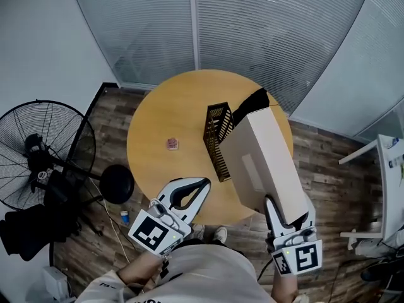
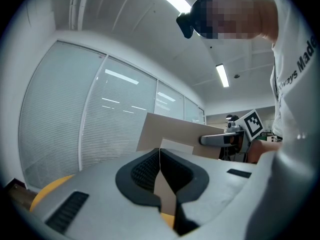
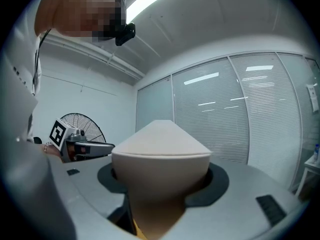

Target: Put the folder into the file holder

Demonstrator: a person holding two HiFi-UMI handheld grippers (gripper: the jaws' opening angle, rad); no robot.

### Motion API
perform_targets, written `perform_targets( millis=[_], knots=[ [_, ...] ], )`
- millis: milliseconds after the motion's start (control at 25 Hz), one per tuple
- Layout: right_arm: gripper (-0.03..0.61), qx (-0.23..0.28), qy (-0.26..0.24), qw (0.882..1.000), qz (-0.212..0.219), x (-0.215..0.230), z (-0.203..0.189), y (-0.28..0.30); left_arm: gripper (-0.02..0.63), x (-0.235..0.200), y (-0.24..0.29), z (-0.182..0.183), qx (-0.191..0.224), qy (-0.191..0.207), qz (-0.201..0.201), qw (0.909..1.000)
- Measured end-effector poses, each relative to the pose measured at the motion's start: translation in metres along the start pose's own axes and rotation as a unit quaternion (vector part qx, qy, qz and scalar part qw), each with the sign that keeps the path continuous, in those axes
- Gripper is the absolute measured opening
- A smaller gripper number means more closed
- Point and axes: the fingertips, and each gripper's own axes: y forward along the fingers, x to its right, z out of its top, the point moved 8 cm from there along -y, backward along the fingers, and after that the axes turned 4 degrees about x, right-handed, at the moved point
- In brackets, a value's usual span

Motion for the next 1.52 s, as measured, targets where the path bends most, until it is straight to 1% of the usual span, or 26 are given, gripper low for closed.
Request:
perform_targets(
  millis=[480,920,1520],
  knots=[
    [0.293,-0.014,-0.002,1.0,-0.009,0.003,-0.021,0.038,0.026,-0.013,-0.009,0.001,-0.003,0.003,0.01,0.9999],
    [0.293,-0.025,-0.002,1.0,-0.013,0.006,-0.038,0.086,0.026,-0.032,-0.014,0.0,-0.003,0.0,0.017,0.9999],
    [0.293,-0.035,0.018,0.999,-0.025,0.012,-0.061,0.136,0.026,-0.047,-0.015,0.002,-0.002,-0.006,0.028,0.9996]
  ],
)
